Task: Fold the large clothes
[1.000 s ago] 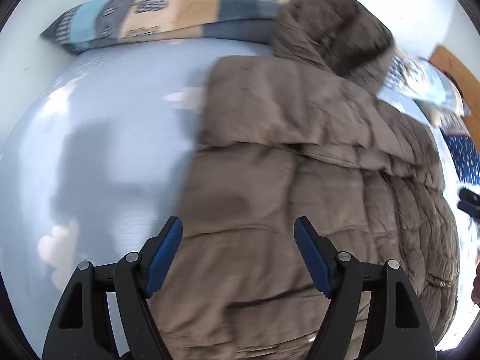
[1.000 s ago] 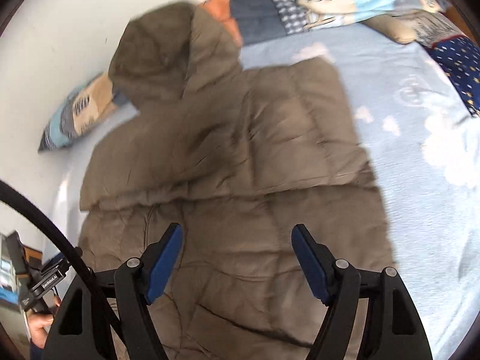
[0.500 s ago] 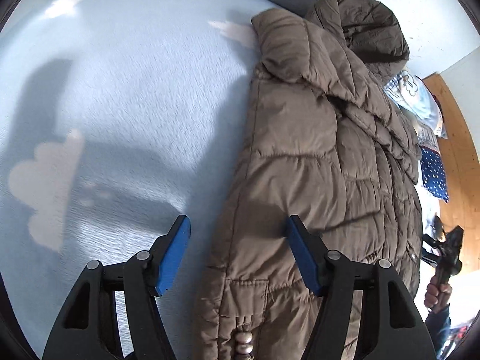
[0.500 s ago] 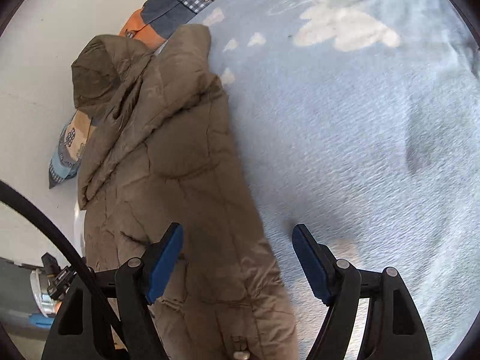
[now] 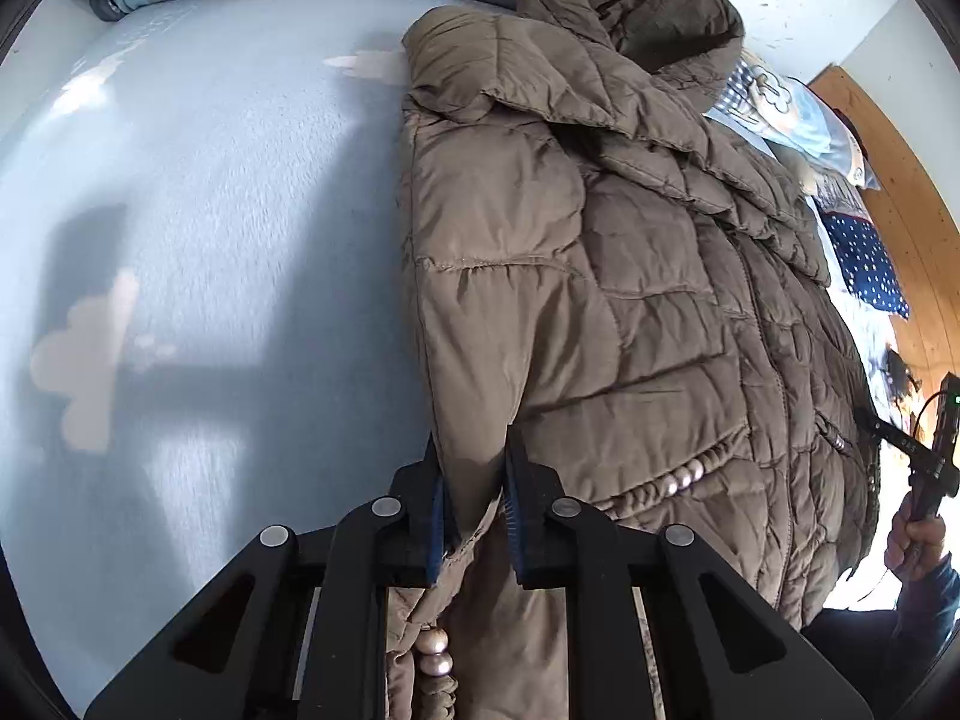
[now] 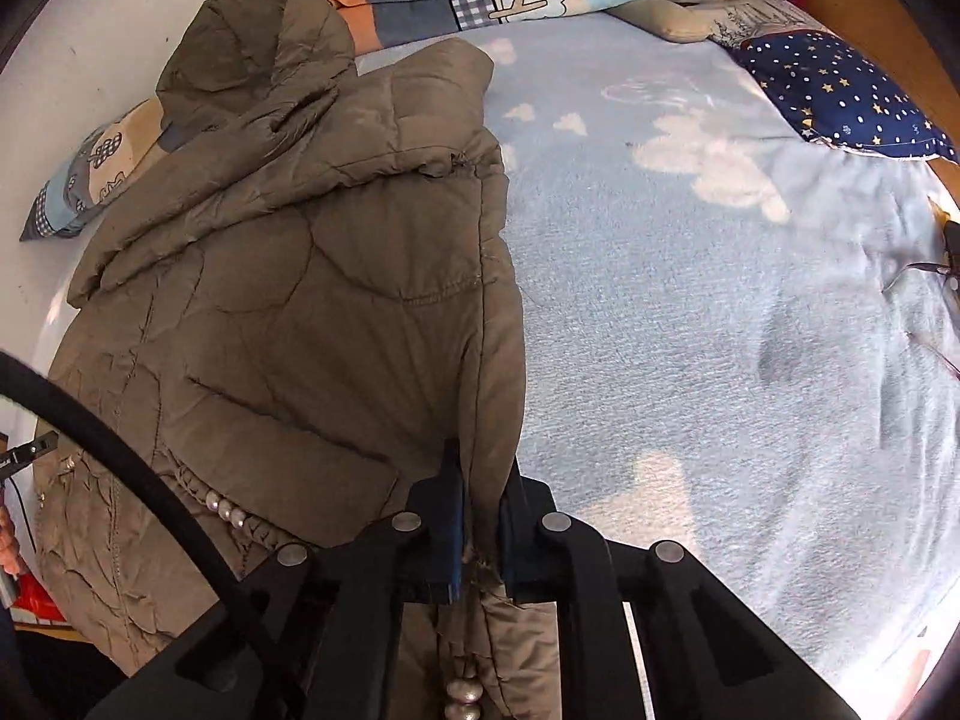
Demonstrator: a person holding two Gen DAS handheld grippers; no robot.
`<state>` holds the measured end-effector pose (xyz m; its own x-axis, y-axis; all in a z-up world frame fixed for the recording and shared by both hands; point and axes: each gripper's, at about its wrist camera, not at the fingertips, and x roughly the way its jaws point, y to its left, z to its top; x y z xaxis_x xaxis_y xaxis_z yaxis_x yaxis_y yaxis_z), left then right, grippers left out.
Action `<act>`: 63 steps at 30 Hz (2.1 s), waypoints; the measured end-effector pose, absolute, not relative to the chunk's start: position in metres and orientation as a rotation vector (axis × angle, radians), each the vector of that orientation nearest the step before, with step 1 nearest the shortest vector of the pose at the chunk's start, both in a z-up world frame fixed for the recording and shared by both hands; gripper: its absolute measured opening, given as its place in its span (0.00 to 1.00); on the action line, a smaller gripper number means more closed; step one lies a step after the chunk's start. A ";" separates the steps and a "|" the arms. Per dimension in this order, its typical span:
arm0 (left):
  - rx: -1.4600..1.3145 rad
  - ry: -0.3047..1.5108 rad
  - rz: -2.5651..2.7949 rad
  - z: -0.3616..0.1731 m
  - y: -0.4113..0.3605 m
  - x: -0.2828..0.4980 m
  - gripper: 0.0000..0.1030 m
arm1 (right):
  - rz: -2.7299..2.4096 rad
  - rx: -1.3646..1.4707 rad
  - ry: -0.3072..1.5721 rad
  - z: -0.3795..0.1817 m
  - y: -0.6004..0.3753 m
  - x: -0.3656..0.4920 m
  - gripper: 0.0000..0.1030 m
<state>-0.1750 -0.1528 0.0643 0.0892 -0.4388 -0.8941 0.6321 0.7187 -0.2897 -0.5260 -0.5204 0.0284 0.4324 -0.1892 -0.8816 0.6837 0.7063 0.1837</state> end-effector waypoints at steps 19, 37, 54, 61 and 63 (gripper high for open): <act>0.161 0.998 -0.645 0.130 -0.136 -0.198 0.44 | -0.694 0.607 0.766 0.093 -0.497 -0.587 0.44; 0.288 0.913 -0.709 0.092 -0.327 -0.144 0.51 | -0.431 0.387 0.767 0.082 -0.468 -0.342 0.43; 0.318 0.990 -0.720 0.064 -0.327 -0.137 0.56 | -0.462 0.455 0.941 0.025 -0.484 -0.318 0.44; 0.312 0.982 -0.704 0.065 -0.326 -0.139 0.56 | -0.470 0.459 0.940 0.026 -0.480 -0.320 0.44; 0.310 0.982 -0.700 0.066 -0.325 -0.139 0.57 | -0.468 0.467 0.937 0.027 -0.480 -0.321 0.44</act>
<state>-0.1393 -0.3253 0.0658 0.3624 -0.3991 -0.8422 0.6661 0.7430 -0.0654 -0.3209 -0.4804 0.0265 0.5086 -0.1763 -0.8428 0.5681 0.8042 0.1746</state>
